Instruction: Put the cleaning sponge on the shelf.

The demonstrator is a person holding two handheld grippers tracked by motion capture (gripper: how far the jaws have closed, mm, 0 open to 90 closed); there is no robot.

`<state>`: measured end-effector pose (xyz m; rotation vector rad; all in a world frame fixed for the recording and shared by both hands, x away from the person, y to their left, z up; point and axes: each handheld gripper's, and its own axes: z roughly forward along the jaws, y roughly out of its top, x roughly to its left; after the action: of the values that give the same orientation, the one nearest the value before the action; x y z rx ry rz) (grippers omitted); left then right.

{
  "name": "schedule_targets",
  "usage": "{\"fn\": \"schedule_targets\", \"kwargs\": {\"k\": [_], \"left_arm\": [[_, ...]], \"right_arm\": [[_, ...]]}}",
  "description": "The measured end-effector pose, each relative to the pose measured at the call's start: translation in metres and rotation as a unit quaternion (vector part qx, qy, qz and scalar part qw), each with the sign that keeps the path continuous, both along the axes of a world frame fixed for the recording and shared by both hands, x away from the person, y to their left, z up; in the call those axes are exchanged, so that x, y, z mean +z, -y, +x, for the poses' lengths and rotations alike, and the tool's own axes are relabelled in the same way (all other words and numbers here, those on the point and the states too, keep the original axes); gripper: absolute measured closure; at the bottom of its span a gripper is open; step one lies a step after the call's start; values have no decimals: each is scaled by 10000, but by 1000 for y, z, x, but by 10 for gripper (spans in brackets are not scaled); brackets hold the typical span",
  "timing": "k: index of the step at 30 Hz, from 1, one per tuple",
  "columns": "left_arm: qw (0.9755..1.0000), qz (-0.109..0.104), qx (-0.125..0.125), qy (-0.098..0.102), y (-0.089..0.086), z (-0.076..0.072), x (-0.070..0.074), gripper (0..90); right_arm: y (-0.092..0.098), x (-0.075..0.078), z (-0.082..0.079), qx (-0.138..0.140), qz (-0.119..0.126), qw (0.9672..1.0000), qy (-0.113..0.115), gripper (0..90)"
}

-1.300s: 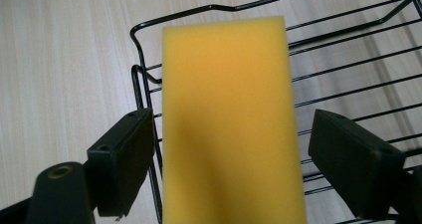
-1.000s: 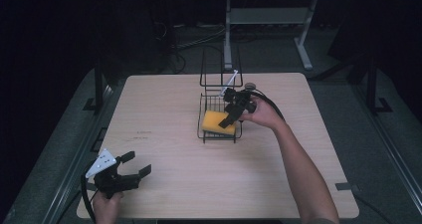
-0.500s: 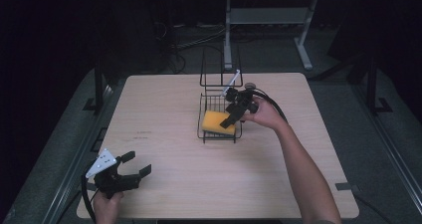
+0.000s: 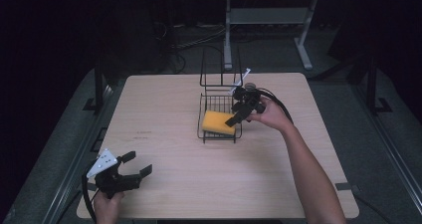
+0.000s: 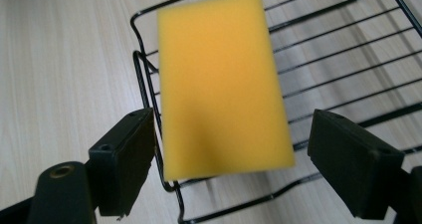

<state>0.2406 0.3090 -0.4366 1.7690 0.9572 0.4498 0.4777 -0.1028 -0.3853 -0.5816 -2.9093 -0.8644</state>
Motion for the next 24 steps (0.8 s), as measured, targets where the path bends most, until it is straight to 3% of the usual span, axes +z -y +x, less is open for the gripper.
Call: {"fn": "schedule_targets", "kwargs": {"k": [11,19,24], "left_arm": [[10000,16,-7,2,2,0,0,141],[10000,26,-7,-19,3,2,-1,141],[10000,28,-12,5,4,1,0,141]], "right_arm": [[19,1,-5,-209,-15,9998,-39,185],[35,-2,-12,-320,-172,9993,-75,184],[47,-1,-18,-356,-111,9993,-28,187]]}}
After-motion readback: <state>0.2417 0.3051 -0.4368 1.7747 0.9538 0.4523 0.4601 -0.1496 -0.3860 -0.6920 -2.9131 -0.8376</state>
